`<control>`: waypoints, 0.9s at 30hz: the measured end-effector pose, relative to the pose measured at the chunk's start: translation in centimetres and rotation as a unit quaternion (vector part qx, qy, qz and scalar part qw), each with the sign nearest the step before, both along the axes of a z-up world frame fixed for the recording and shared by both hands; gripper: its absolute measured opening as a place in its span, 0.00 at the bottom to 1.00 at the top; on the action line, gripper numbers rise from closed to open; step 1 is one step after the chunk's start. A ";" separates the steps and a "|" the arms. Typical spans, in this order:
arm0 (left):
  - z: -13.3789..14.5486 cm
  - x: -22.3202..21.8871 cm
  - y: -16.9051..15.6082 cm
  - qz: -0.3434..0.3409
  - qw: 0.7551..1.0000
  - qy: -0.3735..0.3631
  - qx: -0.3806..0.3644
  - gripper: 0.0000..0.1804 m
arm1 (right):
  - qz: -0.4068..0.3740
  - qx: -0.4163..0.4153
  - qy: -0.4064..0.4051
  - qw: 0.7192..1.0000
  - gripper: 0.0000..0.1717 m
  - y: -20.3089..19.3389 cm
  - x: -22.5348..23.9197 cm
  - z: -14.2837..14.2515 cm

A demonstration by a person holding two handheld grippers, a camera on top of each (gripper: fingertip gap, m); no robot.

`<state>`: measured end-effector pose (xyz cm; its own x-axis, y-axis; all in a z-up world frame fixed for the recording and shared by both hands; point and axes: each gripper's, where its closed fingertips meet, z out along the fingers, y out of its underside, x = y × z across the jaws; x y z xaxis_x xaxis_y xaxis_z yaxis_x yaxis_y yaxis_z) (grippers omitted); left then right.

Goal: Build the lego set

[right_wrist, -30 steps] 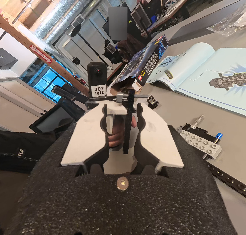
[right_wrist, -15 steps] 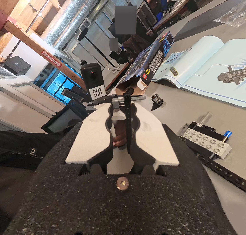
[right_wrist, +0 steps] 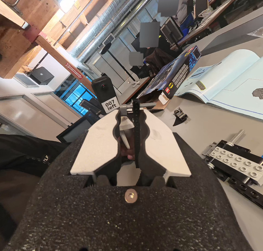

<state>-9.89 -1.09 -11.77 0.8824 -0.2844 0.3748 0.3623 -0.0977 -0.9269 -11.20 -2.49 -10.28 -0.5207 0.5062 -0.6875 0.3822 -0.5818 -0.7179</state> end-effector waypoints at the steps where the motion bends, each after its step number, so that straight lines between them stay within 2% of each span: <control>1: 0.1 0.1 -0.1 -0.001 1.000 0.002 0.003 0.05 | 0.002 -0.001 0.003 1.000 0.15 -0.1 0.0 0.1; 11: 0.6 0.3 -0.4 0.005 0.998 0.052 0.023 0.05 | 0.032 -0.020 0.016 0.999 0.15 -0.4 0.5 0.5; 15: 0.6 0.2 -0.4 0.006 0.998 0.051 0.023 0.05 | 0.049 -0.019 0.007 0.999 0.15 -0.4 0.6 0.5; 18: 0.7 -0.1 -0.4 0.012 0.998 0.047 0.026 0.05 | 0.034 0.010 -0.002 0.999 0.22 -0.1 0.4 -0.2; 21: 0.5 -0.3 -0.4 0.018 0.998 0.053 0.017 0.05 | 0.021 0.059 0.001 0.998 0.24 0.3 0.4 -1.0; 27: -0.1 -0.6 -0.2 0.022 0.999 0.047 -0.013 0.05 | -0.007 0.130 0.075 0.989 0.24 1.8 0.8 0.2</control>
